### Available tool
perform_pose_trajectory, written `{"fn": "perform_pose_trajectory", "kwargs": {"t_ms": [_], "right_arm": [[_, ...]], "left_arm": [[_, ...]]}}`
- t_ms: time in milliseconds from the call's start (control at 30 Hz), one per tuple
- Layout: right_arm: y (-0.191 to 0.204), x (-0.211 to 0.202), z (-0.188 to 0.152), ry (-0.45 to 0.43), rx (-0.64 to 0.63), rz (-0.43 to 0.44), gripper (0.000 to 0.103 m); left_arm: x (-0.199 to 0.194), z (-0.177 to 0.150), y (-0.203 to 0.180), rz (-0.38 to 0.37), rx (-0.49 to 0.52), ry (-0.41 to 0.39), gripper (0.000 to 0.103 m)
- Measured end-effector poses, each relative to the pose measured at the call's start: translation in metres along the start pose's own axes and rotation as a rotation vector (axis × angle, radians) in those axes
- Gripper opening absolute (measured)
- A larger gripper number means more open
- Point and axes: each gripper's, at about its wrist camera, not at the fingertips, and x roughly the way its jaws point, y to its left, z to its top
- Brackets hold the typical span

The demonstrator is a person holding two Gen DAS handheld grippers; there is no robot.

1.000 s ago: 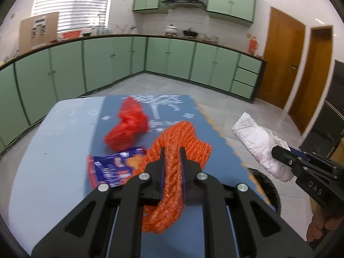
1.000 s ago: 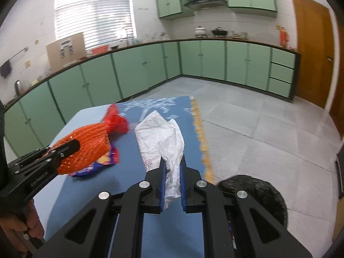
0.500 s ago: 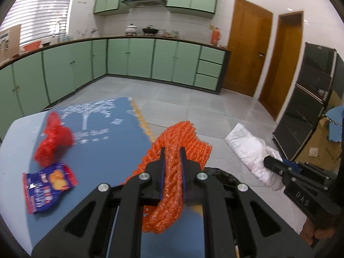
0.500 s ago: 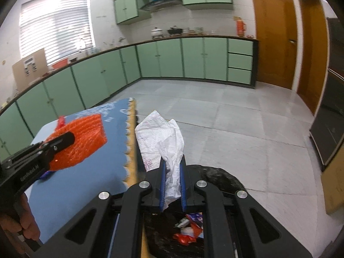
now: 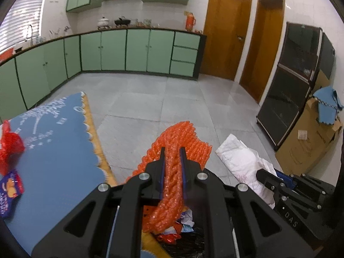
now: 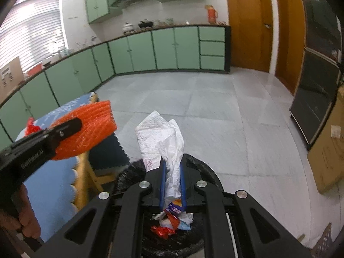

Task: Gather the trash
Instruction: 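Carry the foam net and tissue over the bin and open both tools, then move both tools back to the table above the blue bag and red bag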

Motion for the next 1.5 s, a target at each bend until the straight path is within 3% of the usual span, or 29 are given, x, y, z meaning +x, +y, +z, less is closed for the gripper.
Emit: {"fn": "perform_pose_trajectory", "kwargs": {"t_ms": [200,300,400,567,900,1067,1200,1500], "right_arm": [[-0.020,0.021,-0.010,0.048,0.030,-0.035,0.012],[-0.024,0.029,-0.012,0.062,0.039,-0.042,0.019],[-0.028,0.035,-0.016,0.074,0.043,-0.052,0.037],[-0.031,0.036,-0.017,0.071,0.053,-0.068,0.047],[-0.029,0.015,-0.009,0.020,0.048,-0.091,0.061],[-0.011,-0.002,0.000,-0.031,0.029,-0.074,0.083],[0.013,-0.016,0.009,-0.077,0.001,-0.039,0.094],[0.091,-0.023,0.016,-0.132,-0.060,0.107,0.097]], "left_arm": [[0.037,-0.006,-0.013,-0.036,0.015,0.089,0.022],[0.041,-0.007,-0.016,-0.036,0.020,0.100,0.030],[0.039,-0.007,-0.016,-0.043,0.019,0.100,0.040],[0.034,-0.005,-0.011,-0.054,0.003,0.088,0.053],[-0.003,0.013,0.008,-0.036,-0.056,-0.012,0.057],[-0.040,0.016,0.033,0.042,-0.061,-0.084,0.064],[-0.074,0.009,0.065,0.135,-0.074,-0.126,0.070],[-0.145,-0.024,0.148,0.427,-0.101,-0.167,0.072]]}}
